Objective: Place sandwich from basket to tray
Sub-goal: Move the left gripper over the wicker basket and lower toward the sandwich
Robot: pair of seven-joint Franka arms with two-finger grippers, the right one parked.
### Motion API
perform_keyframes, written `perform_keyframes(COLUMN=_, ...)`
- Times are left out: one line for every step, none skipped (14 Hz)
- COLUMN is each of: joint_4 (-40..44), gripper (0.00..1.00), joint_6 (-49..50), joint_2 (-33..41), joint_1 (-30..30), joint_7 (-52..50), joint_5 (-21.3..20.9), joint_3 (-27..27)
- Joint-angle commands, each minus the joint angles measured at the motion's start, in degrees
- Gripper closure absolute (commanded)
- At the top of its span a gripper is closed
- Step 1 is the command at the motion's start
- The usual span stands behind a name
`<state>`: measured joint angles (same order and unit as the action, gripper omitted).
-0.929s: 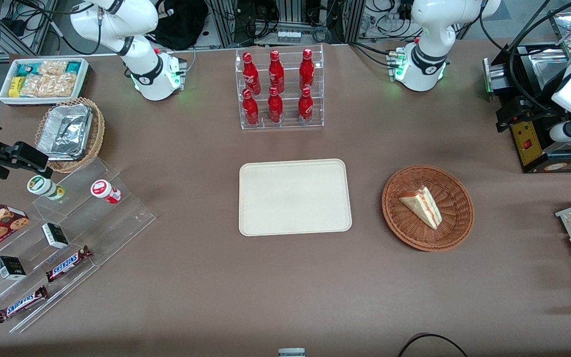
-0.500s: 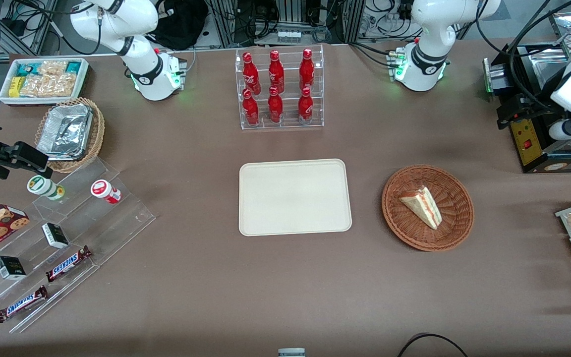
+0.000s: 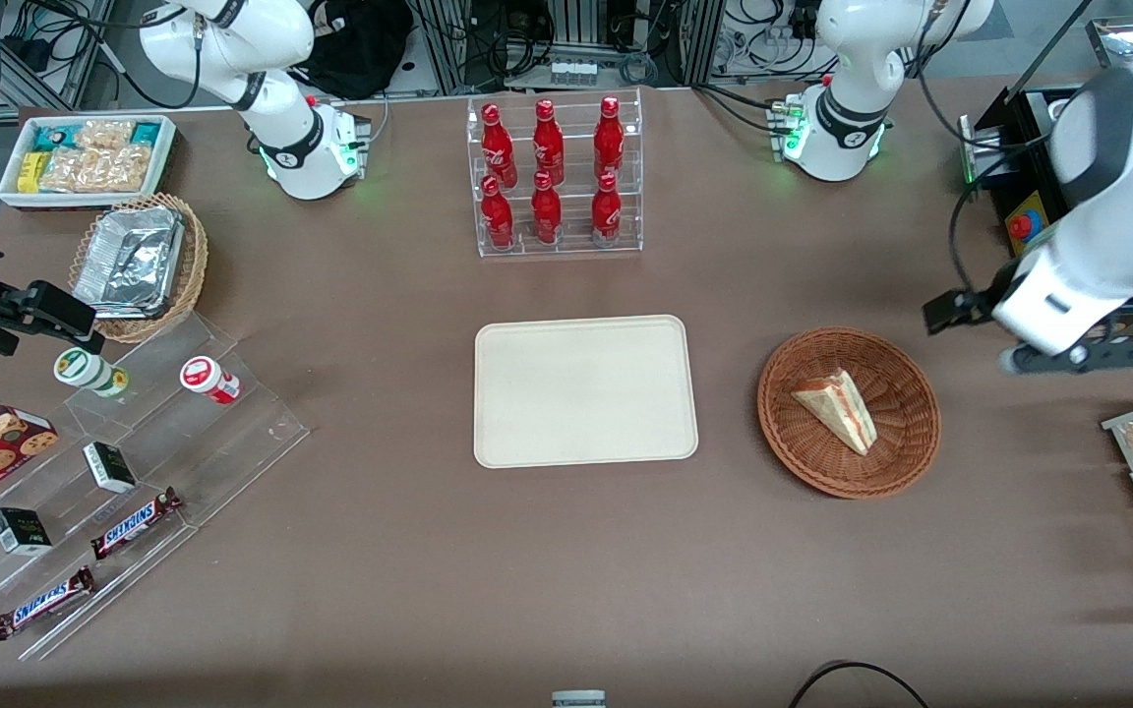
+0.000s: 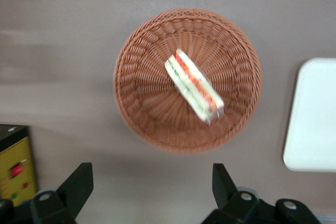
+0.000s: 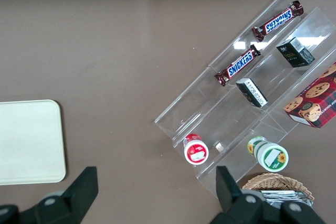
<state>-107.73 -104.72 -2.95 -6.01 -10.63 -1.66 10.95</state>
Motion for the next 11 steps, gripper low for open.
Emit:
perform_keyframes(joint_4=-6.07, gripper=0.00, joint_6=-8.81, joint_2=-0.30, joint_1=1.26, joint_7=-11.39, joint_5=-0.28, joint_3=0.04)
perform_keyframes(joint_4=-7.39, gripper=0.00, joint_6=-10.93, joint_2=-0.65, joint_1=1.26, joint_7=-15.96, joint_5=-0.19, joint_3=0.21)
perform_keyframes(joint_4=-8.62, gripper=0.00, joint_6=-13.04, joint_2=-1.01, joint_1=1.26, joint_7=-21.48, joint_5=-0.19, joint_3=0.82)
perform_keyframes(joint_4=-10.72, gripper=0.00, joint_6=-15.75, joint_2=-1.10, joint_1=1.43, joint_7=-26.06, joint_5=-0.19, joint_3=1.01)
perform_keyframes(joint_4=-13.35, gripper=0.00, joint_6=-19.96, joint_2=-1.01, joint_1=1.96, joint_7=-29.42, joint_5=-0.19, joint_3=1.53)
perform_keyframes(joint_4=-16.34, gripper=0.00, joint_6=-24.18, joint_2=-1.01, joint_1=2.14, joint_7=-32.84, joint_5=-0.19, joint_3=2.23)
perform_keyframes(joint_4=-18.72, gripper=0.00, joint_6=-28.22, joint_2=-1.10, joint_1=2.14, joint_7=-35.49, joint_5=-0.19, joint_3=2.59)
perform_keyframes(joint_4=-19.87, gripper=0.00, joint_6=-30.26, joint_2=-1.88, joint_1=2.14, joint_7=-37.60, joint_5=-0.19, joint_3=2.68)
perform_keyframes(joint_4=-20.23, gripper=0.00, joint_6=-30.72, joint_2=-2.93, joint_1=2.31, joint_7=-38.76, joint_5=-0.36, joint_3=2.76)
perform_keyframes(joint_4=-20.58, gripper=0.00, joint_6=-31.33, joint_2=-4.07, joint_1=2.40, joint_7=-38.77, joint_5=-0.37, joint_3=2.85)
perform_keyframes(joint_4=-21.11, gripper=0.00, joint_6=-33.08, joint_2=-5.22, joint_1=2.58, joint_7=-38.85, joint_5=-0.45, joint_3=2.85)
